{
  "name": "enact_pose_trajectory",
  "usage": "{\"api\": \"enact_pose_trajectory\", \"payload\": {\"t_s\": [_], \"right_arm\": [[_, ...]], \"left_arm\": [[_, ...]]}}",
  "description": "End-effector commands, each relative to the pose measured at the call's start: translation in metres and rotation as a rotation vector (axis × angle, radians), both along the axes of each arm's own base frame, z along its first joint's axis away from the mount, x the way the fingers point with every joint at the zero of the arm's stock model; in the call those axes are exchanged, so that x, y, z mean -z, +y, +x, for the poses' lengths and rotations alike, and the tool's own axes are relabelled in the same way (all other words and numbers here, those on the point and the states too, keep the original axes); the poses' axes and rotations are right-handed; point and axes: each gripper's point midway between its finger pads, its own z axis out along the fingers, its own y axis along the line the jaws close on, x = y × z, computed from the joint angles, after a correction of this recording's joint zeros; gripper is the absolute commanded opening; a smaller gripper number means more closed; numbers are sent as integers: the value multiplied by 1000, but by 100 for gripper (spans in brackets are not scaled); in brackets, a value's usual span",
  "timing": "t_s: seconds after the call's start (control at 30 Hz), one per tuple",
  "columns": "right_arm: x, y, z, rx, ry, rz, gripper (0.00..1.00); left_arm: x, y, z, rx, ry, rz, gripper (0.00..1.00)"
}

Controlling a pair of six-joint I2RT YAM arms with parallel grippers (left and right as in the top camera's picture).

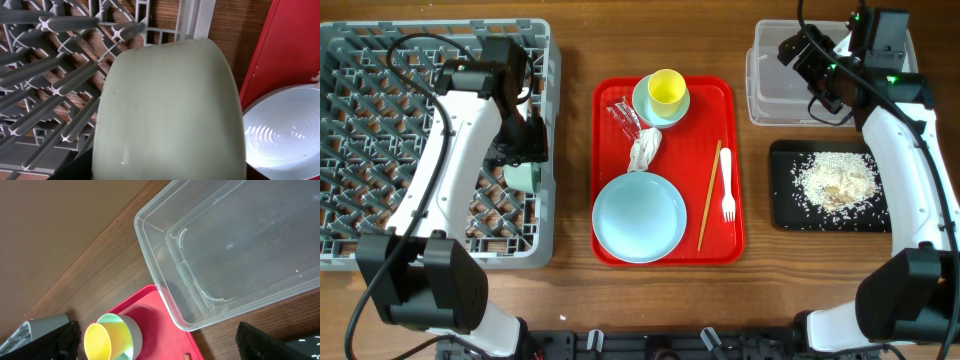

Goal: Sort waste into correct bins and load items into the dishwasher rack

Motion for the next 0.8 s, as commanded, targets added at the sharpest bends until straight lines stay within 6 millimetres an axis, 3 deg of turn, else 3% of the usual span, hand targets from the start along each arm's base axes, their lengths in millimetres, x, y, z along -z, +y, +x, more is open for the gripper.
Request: {"api": "enact_pose_trajectory", "payload": {"t_s": [0.0, 0.23, 0.5, 0.67, 0.77], "right_arm": [[-13, -3, 0, 16, -31, -15, 100], [-13, -3, 0, 16, -31, -15, 100], [-13, -3, 0, 16, -31, -16, 100], [-13, -3, -1, 16, -31, -16, 100], [-13, -3, 0, 16, -31, -16, 100]], "left_arm": [[-2, 1, -3, -9, -1, -7, 55], [-9, 0, 0, -12, -24, -11, 48], [-42, 4, -1, -27, -129, -21, 48], [-56, 16, 0, -84, -192, -16, 49], [-63, 40, 11, -202, -262, 57, 44]]}}
